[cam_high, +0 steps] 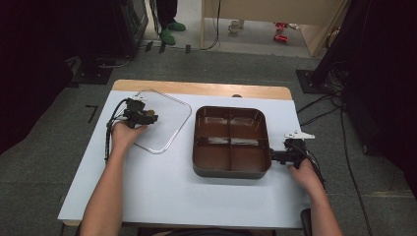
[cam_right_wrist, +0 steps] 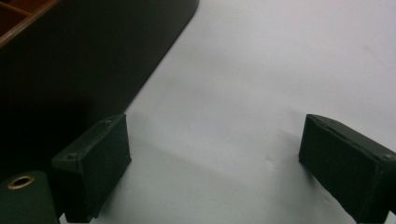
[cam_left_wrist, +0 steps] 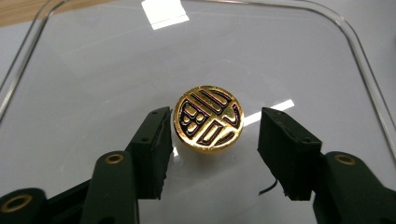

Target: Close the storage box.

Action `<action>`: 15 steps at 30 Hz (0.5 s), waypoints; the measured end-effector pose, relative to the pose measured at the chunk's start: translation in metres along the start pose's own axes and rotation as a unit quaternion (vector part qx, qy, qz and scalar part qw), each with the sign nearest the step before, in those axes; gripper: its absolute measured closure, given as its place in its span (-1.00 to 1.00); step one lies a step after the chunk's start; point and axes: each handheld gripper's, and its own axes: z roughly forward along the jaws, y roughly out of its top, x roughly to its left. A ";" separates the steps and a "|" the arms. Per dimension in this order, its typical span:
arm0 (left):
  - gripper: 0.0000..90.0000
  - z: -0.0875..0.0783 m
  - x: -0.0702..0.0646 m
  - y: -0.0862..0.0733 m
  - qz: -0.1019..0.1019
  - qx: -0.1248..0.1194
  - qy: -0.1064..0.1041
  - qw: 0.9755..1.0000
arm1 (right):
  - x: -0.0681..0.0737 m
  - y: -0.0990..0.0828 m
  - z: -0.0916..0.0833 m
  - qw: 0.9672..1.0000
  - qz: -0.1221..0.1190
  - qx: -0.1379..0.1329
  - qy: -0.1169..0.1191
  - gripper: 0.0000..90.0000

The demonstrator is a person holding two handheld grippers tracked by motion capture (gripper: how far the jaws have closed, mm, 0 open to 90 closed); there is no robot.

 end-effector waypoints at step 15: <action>0.32 -0.004 0.004 0.000 -0.007 -0.005 0.010 1.000 | 0.000 0.000 0.000 1.000 0.000 0.000 0.000 -0.81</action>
